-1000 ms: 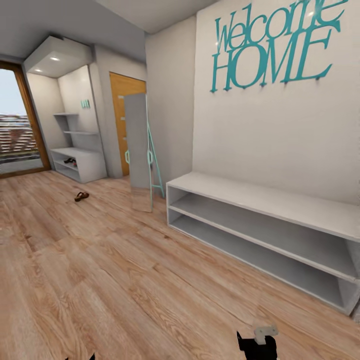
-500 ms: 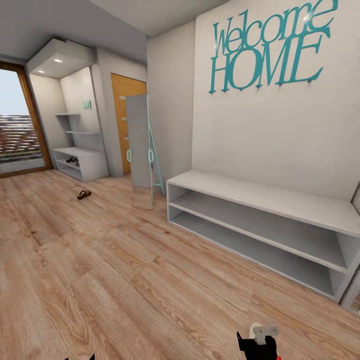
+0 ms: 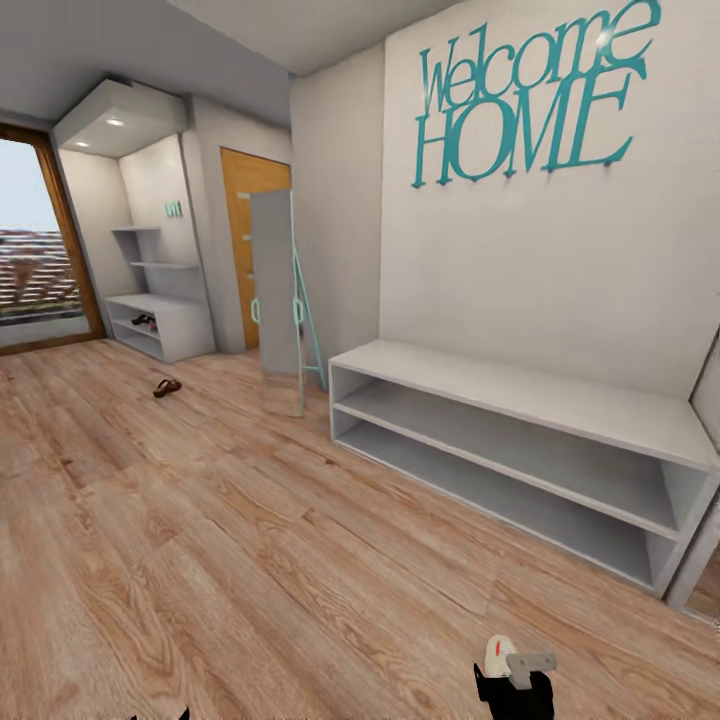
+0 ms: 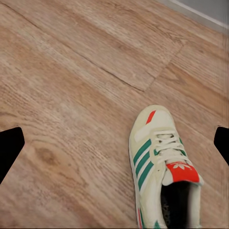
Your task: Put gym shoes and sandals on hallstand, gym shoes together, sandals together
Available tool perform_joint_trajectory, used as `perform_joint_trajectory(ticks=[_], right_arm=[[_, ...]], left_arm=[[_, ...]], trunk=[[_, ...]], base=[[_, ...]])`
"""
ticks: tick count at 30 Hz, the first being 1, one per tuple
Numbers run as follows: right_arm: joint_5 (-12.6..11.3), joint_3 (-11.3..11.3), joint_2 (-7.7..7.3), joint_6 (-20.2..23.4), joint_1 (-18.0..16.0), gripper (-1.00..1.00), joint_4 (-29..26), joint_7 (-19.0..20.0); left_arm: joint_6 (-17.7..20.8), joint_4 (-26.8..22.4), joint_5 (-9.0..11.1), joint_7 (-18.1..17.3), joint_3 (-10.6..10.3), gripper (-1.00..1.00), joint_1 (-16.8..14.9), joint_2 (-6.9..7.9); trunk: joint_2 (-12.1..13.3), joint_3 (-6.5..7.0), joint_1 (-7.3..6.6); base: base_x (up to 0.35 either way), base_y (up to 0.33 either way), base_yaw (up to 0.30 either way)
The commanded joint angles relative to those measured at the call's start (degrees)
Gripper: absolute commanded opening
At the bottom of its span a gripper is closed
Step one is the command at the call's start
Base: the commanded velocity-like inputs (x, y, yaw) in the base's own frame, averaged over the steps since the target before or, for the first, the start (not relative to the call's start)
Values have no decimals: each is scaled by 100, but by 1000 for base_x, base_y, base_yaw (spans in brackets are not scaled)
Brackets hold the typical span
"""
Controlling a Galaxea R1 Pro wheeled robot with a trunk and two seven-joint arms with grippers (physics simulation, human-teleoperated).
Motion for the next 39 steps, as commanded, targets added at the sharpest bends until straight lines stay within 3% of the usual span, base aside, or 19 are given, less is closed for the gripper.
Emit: perform_joint_trajectory(ticks=[1, 16, 39], right_arm=[[20, 12, -1, -13, -4, 100, 4, -18], [20, 12, -1, -18, -2, 100, 4, -20], [18, 12, -1, -16, -4, 100, 0, -29]], left_arm=[[-1, 3, 9, -52, 31, 100, -5, -3], [-1, 3, 9, -52, 34, 100, -5, -3], [-1, 3, 9, -52, 27, 100, -5, -3]], trunk=[[-3, -6, -3], [-3, -6, -3], [-3, -6, -3]], base=[[-170, -199, 0], [-190, -164, 25], [-15, -67, 24]])
